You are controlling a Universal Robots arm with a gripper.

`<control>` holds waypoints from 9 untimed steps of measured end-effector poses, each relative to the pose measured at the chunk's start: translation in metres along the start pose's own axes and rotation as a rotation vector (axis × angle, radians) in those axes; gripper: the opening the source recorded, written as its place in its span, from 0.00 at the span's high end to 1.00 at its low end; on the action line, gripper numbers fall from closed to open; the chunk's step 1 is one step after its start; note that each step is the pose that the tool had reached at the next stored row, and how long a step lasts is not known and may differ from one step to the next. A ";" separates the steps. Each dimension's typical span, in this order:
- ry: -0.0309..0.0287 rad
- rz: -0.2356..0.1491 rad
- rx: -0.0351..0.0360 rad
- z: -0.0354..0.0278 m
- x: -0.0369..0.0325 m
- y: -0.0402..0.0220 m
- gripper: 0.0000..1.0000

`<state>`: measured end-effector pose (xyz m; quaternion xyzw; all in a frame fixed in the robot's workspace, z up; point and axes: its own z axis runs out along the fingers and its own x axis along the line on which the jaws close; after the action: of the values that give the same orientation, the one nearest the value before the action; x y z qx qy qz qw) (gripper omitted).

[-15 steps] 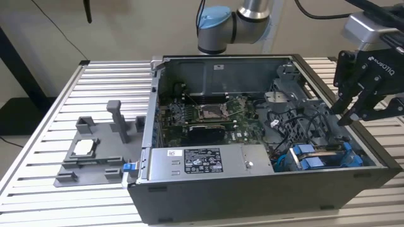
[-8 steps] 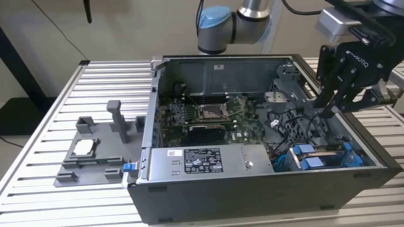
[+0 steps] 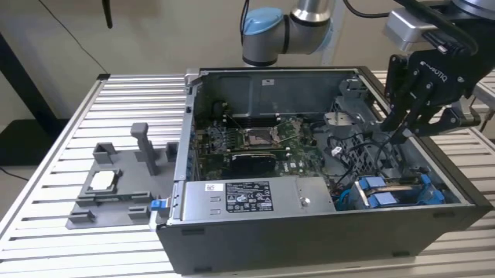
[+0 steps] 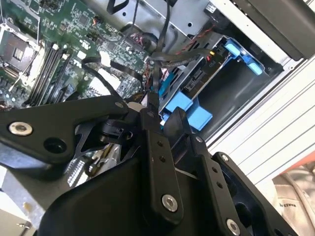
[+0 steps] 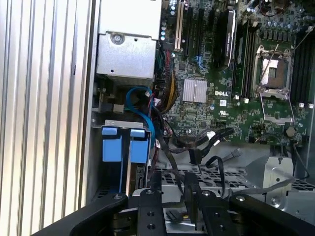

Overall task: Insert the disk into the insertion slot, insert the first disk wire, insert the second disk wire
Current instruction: 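Insert the second disk wire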

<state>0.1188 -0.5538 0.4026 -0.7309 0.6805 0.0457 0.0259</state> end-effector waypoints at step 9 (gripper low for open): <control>0.0000 0.000 0.0001 0.0003 -0.0006 0.0095 0.67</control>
<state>0.1092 -0.5539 0.4026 -0.7308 0.6806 0.0457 0.0260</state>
